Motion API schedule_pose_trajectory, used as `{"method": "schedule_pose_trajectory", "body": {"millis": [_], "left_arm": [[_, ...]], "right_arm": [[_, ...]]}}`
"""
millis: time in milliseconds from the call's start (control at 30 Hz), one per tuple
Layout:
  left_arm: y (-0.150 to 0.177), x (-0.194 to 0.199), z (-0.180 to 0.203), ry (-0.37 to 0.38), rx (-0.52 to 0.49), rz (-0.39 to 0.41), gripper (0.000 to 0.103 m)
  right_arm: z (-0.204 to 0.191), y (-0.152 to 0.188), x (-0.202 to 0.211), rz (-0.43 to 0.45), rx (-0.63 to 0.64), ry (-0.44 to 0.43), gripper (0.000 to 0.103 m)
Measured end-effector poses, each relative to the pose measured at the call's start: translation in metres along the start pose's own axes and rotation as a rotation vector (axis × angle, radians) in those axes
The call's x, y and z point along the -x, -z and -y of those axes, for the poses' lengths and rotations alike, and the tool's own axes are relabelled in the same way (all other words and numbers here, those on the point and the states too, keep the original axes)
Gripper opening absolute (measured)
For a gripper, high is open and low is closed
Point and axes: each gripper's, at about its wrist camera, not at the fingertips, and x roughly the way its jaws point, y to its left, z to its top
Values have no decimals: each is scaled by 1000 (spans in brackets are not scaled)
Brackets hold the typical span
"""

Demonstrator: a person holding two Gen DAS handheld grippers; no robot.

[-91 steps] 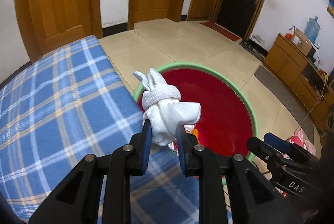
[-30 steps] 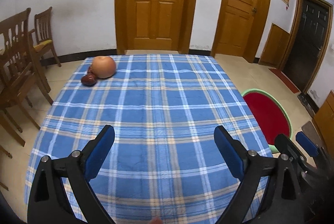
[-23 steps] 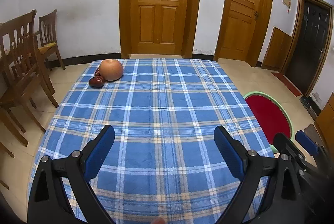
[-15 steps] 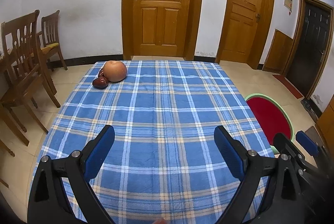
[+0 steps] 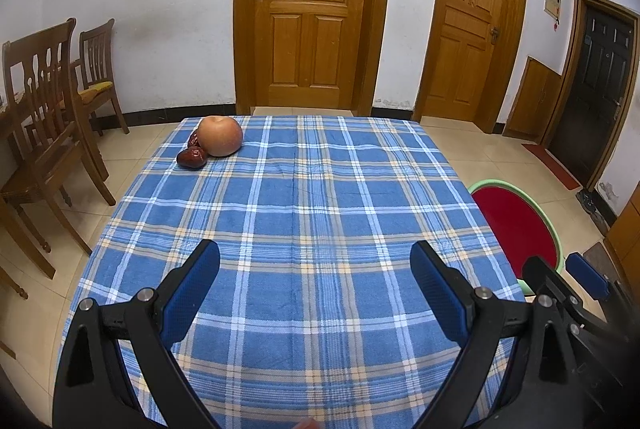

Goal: Collect trash

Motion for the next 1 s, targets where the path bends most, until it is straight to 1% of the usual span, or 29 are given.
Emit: {"method": "schedule_pose_trajectory", "body": {"millis": [1000], "left_arm": [[-1, 1, -2, -5, 4, 3, 95]], "right_arm": [[0, -1, 0, 0, 1, -1, 83]]}}
